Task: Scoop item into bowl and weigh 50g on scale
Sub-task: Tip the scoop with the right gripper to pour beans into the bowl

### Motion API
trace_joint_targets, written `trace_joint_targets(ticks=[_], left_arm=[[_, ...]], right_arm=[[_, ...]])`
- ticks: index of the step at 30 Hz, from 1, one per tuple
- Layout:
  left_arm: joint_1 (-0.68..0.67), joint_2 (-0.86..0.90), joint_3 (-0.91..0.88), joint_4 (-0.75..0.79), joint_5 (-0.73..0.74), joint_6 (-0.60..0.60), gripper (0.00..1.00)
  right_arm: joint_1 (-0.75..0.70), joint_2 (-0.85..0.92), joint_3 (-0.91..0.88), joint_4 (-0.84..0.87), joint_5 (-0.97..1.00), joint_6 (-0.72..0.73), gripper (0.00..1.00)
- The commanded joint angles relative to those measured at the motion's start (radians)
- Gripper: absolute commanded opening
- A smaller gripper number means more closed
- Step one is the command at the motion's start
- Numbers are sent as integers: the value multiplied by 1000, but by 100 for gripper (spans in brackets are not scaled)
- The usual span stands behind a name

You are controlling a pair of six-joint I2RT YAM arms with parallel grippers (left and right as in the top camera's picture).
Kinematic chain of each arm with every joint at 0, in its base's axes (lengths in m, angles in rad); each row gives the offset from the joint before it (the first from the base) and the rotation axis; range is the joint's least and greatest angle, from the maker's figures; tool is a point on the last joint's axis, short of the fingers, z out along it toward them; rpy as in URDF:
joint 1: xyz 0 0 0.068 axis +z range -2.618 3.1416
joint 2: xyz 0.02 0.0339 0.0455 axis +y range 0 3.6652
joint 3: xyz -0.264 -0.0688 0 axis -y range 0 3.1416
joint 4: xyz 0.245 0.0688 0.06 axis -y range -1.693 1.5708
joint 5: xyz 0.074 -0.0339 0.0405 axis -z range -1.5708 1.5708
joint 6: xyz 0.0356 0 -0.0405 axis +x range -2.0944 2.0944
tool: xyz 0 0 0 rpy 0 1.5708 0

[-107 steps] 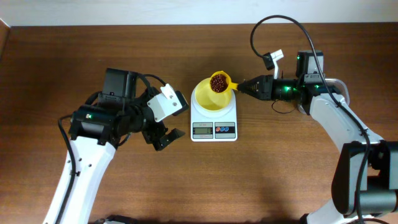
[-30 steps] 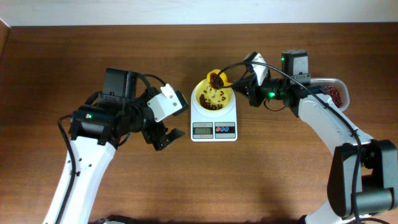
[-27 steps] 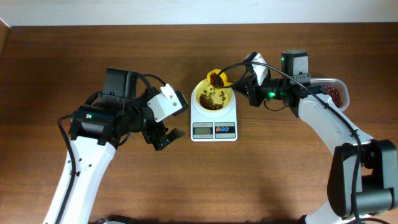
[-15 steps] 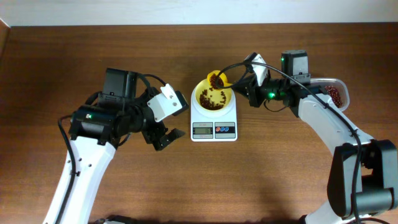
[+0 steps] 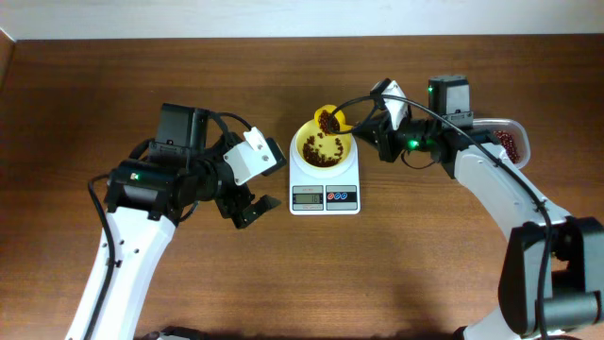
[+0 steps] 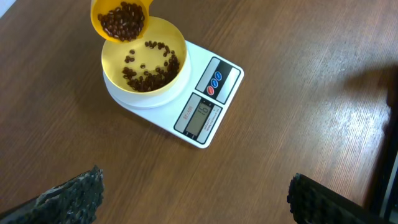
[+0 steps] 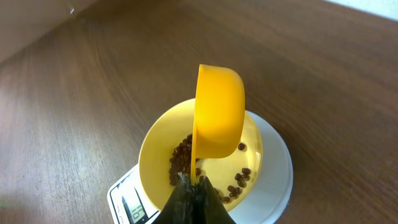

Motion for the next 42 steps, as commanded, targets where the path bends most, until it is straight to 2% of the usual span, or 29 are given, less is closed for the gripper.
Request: trace_joint_targets(ticks=[1,4,7,18,20,42], left_arm=[[-2,2,-8,1,18,-13,99],[-2,2,-8,1,18,-13,99],[-2,2,-8,1,18,-13,99],[-2,2,-8,1,18,-13,99],[-2,2,-8,1,18,-13,99],[-2,2,-8,1,18,-12,99]], right_arm=[[5,-45,11,2,-2,-14,4],[5,-45,11,-17,3,-14,4],[5,-45,11,-47,87,-14,4],[53,-83,11,-47,92,-14,4],[63,-82,11,-103,191,-71,4],[84,-116,11,-102,222,-70,4]])
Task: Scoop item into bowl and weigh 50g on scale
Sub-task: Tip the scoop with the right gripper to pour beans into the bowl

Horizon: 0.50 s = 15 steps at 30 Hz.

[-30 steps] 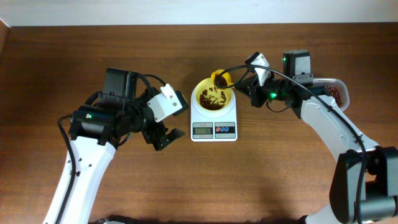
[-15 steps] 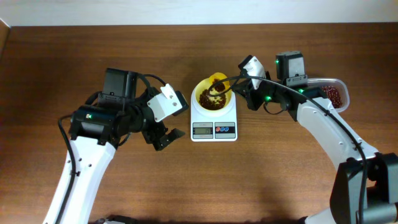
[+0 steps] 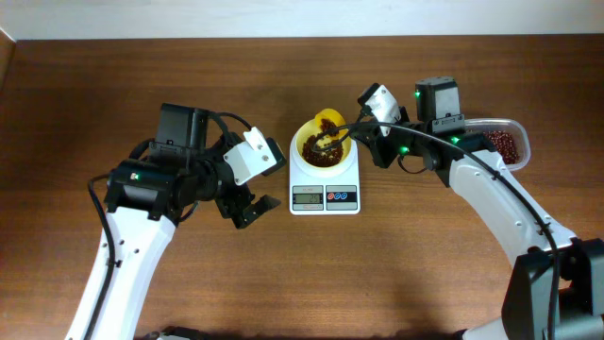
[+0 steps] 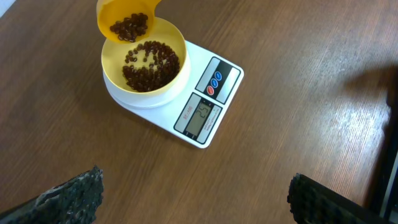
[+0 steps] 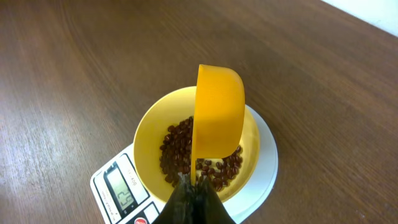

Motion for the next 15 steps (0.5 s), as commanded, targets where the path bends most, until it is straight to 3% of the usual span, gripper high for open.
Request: trace_joint_targets(ticks=[1,15], left_arm=[[-2,2,-8,2,18,-12,99],[-2,2,-8,1,18,-12,99]], right_arm=[[8,-43,11,8,13,-3,4],[39,-56,11,-5,84,-3,4]])
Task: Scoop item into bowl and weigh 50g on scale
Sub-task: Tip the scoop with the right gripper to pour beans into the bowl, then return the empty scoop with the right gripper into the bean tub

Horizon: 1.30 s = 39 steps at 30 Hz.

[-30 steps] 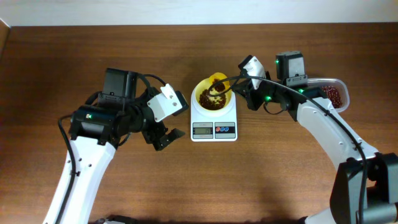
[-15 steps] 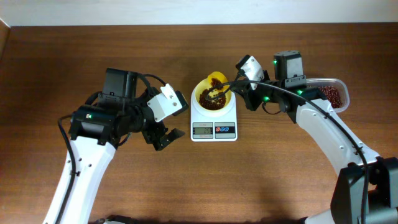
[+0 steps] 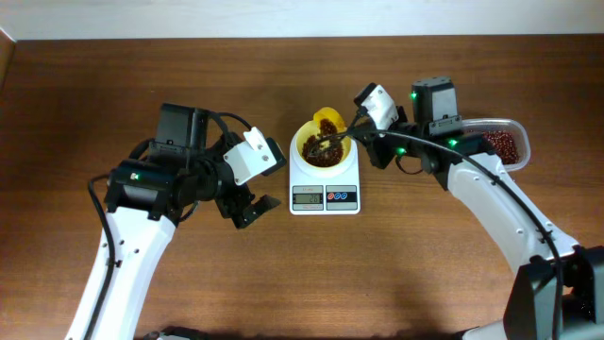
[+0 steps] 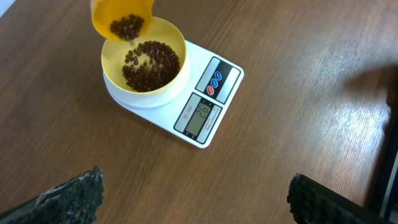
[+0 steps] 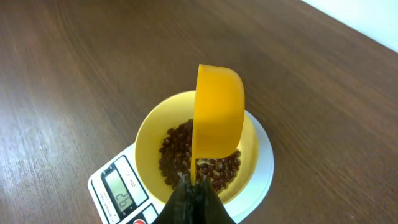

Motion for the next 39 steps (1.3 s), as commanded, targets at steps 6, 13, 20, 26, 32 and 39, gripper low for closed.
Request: trace_joint_targets(ticks=[6,13,20,26,32,39], left_arm=[[-2,2,-8,2,18,-12,99],[-2,2,-8,2,18,-12,99],[-2,2,-8,1,18,-12,99],[-2,2,-8,1,18,-12,99],[-2,2,-8,1,18,-12,99],[-2,2,-8,2,18,-12,99]], right_arm=[[27,-36,16,8,26,0,4],[58,-38,15,-29,158,-24,4],[85,-50,20,-35,160,-135,4],[97,-58,22,-29,166,-135,4],[97,-68,22,-3,237,-135,4],[109,-66,22,-25,238,-135,4]])
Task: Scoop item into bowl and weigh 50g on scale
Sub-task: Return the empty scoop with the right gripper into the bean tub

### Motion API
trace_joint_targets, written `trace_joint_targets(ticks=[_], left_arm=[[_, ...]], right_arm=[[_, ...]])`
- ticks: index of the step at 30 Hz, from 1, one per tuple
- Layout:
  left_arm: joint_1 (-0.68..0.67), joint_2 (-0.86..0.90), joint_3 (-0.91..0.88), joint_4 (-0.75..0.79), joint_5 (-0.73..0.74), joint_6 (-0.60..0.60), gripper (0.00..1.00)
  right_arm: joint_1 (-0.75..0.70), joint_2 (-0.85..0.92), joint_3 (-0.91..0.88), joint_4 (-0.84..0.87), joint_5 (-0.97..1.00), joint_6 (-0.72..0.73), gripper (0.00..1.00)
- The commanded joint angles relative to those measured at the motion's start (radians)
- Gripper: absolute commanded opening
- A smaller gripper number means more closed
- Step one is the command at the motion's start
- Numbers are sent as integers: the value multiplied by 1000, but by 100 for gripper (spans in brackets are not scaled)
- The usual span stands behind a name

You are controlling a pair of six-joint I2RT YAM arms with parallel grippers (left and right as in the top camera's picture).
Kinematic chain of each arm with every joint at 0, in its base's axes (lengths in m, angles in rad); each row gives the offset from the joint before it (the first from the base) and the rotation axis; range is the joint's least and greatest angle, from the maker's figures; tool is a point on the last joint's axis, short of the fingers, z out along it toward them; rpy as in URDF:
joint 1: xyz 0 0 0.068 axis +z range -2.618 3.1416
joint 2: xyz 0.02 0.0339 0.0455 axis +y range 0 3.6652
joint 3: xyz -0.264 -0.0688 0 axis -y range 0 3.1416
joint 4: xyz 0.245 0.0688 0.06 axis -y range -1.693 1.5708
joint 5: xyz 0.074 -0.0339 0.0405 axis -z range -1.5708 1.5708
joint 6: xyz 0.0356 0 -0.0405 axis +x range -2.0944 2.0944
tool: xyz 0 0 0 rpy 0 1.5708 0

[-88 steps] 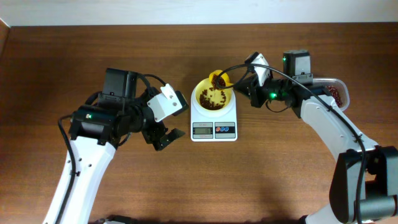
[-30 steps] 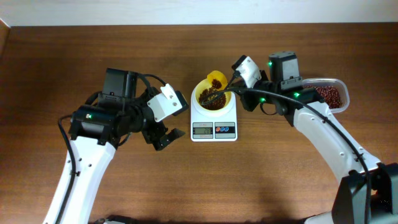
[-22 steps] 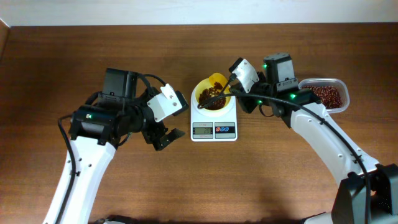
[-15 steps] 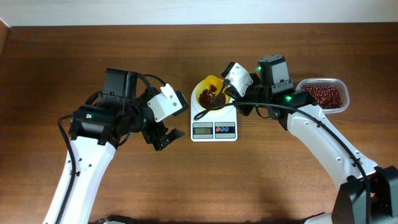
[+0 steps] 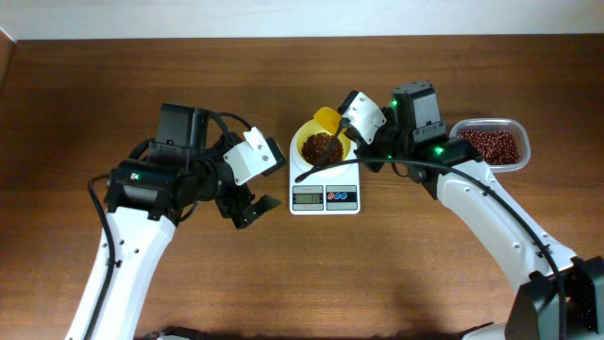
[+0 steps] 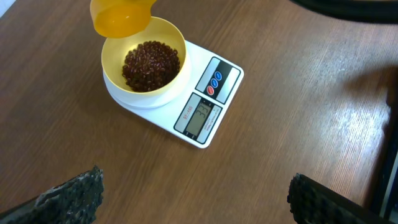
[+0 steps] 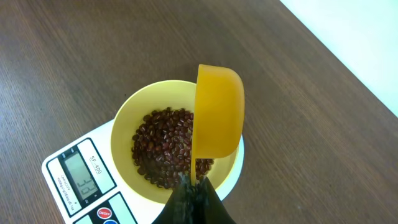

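Note:
A yellow bowl (image 5: 322, 149) holding dark red beans stands on the white scale (image 5: 324, 195); it shows too in the left wrist view as the bowl (image 6: 143, 61) on the scale (image 6: 205, 106). My right gripper (image 7: 195, 186) is shut on the handle of the orange scoop (image 7: 217, 111), tipped on its side above the bowl's far rim; the scoop (image 6: 120, 15) looks empty. In the right wrist view the scale's display (image 7: 81, 175) appears to read 31. My left gripper (image 6: 196, 198) hangs open over bare table left of the scale.
A clear tub (image 5: 489, 144) of red beans sits at the right, behind my right arm. The table's back edge meets a white wall.
The scoop held some beans over the bowl; now it is empty and more beans lie in the bowl. The display has risen from about 26. My right arm has shifted left.
The scoop was full over a thinly filled bowl, the scale showing about 16. Then it was tipped, with more beans in the bowl and about 25, then 26. Now the scoop is empty and the bowl's bottom is covered. My left arm has stayed put.

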Motion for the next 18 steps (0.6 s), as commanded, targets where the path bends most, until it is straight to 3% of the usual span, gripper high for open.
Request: trace_joint_targets(ticks=[1,11,13,15,18], left_arm=[[-2,1,-8,1,18,-12,99],[-2,1,-8,1,18,-13,99],[-2,1,-8,1,18,-12,99],[-2,1,-8,2,18,-13,99],[-2,1,-8,1,18,-13,99]], right_arm=[[13,-27,19,-3,8,-1,4],[13,-27,19,-18,-53,3,4],[9,-38,19,20,-52,71,4],[-20,-70,21,54,-52,164,4],[-144,-144,21,18,-8,166,4]])
